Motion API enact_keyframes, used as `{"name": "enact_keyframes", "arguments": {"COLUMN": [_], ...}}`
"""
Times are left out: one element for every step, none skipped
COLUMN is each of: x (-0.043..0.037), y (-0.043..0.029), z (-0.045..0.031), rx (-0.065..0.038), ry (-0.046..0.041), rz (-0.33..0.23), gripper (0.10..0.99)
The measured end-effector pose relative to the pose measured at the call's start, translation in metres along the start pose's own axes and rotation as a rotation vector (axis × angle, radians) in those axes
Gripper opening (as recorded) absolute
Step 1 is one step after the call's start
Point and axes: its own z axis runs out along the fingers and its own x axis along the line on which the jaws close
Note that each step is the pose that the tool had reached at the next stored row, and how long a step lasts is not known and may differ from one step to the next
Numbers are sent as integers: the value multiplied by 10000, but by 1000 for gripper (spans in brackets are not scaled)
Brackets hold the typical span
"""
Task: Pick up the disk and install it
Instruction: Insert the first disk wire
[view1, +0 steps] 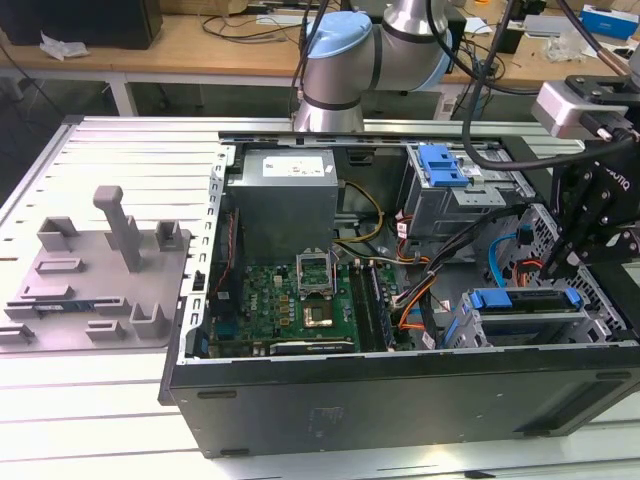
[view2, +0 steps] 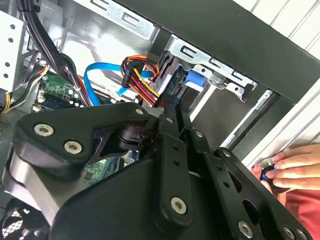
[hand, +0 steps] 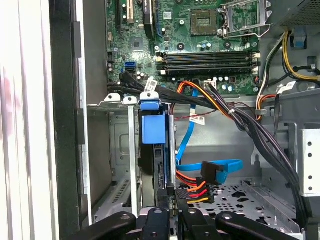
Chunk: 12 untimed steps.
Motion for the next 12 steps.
{"name": "enact_keyframes", "arguments": {"x": [0, 0, 0, 0, -1, -2, -1, -2, -2, -2, -2, -2], "y": [0, 0, 0, -1, -7, -10, -14, -21, -22, -22, -23, -22], "z": [0, 0, 1, 2, 2, 3, 5, 8, 11, 13, 16, 22], "rx": [0, 0, 0, 0, 0, -1, -2, -16, -45, -63, -87, -116], "ry": [1, 1, 0, -1, -2, -3, -1, -1, 3, 4, 5, 4], "rz": [0, -1, 1, 2, 0, 7, 28, 48, 130, 205, 278, 367], "gripper": [165, 165, 165, 165, 165, 165, 165, 165, 165, 165, 165, 165]}}
